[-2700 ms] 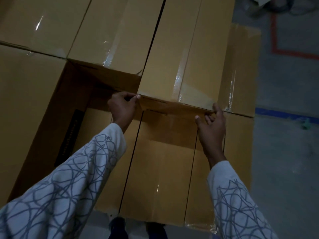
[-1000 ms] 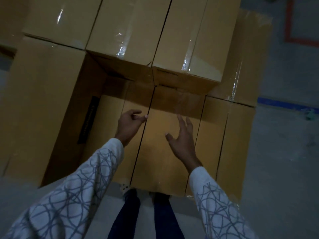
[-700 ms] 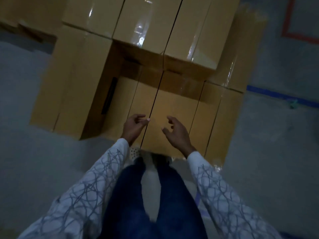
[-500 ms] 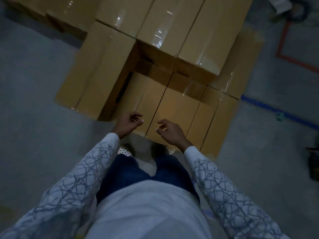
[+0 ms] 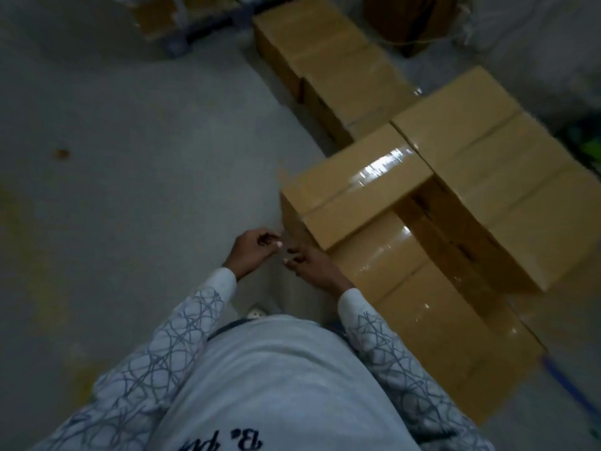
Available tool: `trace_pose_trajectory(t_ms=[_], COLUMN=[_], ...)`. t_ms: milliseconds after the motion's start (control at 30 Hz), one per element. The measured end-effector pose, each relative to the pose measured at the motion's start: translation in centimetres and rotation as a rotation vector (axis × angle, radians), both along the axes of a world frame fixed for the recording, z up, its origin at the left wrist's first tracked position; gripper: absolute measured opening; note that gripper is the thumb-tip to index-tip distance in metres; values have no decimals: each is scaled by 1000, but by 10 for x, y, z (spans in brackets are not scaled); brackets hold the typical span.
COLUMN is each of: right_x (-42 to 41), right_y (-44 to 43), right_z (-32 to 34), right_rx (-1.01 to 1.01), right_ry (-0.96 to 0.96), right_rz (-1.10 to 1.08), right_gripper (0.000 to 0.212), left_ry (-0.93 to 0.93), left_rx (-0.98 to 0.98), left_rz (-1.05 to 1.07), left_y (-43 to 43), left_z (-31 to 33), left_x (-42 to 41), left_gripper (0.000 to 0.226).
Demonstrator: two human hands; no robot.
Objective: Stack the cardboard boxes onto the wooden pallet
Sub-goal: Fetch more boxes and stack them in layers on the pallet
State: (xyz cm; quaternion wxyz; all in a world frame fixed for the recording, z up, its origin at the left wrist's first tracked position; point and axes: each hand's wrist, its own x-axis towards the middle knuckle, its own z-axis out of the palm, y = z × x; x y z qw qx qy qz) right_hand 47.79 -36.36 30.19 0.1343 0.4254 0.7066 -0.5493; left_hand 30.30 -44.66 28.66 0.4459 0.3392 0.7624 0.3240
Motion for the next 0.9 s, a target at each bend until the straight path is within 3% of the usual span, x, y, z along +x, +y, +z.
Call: trace_pose_trajectory(t_ms=[200, 433, 600, 767, 900], right_x=[-126, -257, -376, -479, -529], right_y=[18, 90, 184, 284, 345], right_z=[-12, -13, -25, 6, 17], right_rx=[-49, -70, -102, 15, -26], right_ry=[-42, -61, -96, 7, 51], right_rz=[159, 159, 244, 83, -17], right_gripper=[55, 48, 54, 48, 40], left_ry=[-19, -55, -105, -139, -181], left_rx=[16, 42, 15, 13, 28], left_rz=[155, 249, 330, 378, 385], left_y=[-13, 61, 136, 214, 290], left_z=[11, -5, -12, 3, 9], left_x=[-122, -260, -358, -449, -514], left_gripper=[16, 16, 15, 12, 13])
